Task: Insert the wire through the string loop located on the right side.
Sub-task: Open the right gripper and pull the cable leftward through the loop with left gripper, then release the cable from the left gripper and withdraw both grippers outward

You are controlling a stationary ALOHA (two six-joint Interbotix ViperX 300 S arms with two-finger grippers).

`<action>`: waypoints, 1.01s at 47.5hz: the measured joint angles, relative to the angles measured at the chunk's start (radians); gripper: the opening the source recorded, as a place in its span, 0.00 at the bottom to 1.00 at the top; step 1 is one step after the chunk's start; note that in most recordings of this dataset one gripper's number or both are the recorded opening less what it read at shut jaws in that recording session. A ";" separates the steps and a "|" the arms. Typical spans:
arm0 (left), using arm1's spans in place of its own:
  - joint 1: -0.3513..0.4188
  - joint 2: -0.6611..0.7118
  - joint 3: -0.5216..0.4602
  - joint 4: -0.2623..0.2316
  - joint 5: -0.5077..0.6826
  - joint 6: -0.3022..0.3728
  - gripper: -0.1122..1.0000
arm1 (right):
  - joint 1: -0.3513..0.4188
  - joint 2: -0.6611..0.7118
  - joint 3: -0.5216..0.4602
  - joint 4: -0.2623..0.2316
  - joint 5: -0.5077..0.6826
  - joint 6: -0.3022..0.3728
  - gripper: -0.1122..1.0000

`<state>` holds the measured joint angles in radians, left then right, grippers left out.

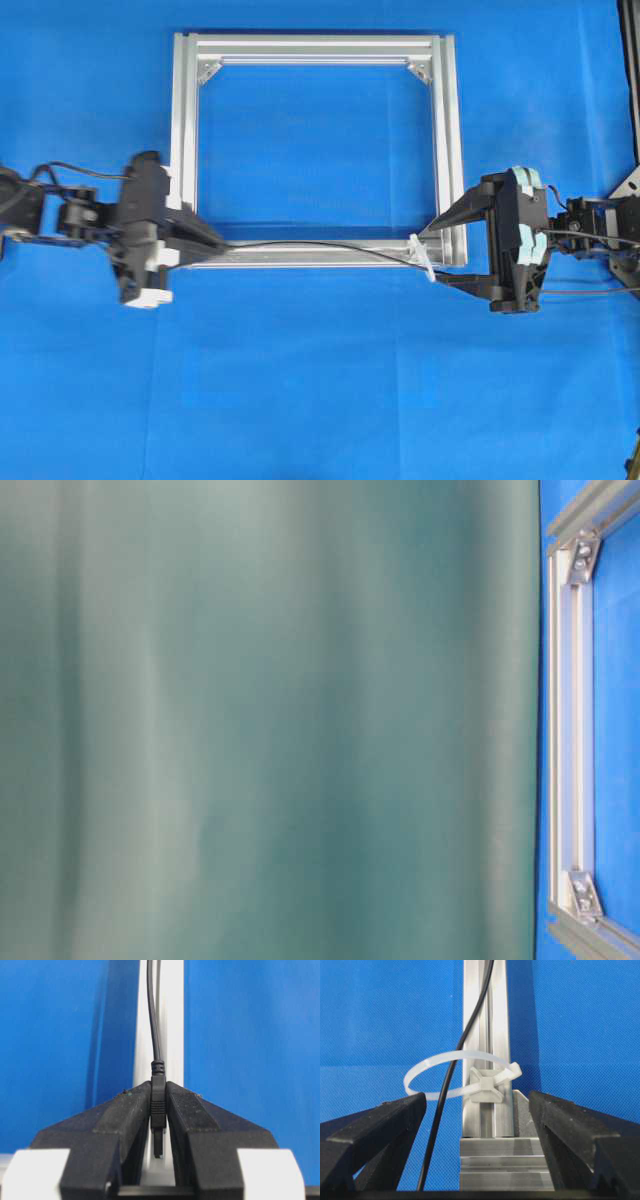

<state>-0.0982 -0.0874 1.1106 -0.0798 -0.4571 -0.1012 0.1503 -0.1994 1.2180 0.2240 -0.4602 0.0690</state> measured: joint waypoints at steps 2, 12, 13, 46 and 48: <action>-0.002 -0.028 0.031 0.000 -0.008 0.000 0.17 | 0.002 0.000 -0.002 0.000 0.000 0.000 0.93; -0.002 -0.132 0.143 0.000 -0.020 0.000 0.17 | 0.002 0.002 -0.002 0.000 0.000 0.000 0.93; -0.002 -0.140 0.152 0.000 -0.020 0.000 0.17 | 0.002 0.000 0.000 0.000 0.000 -0.002 0.93; -0.003 -0.178 0.195 0.000 -0.008 0.002 0.22 | 0.000 0.000 0.000 -0.002 0.000 -0.005 0.93; -0.003 -0.179 0.198 0.000 -0.008 0.000 0.32 | 0.000 0.002 -0.002 0.000 0.000 -0.005 0.93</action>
<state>-0.1012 -0.2669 1.3085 -0.0798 -0.4648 -0.1012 0.1503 -0.1979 1.2164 0.2240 -0.4602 0.0644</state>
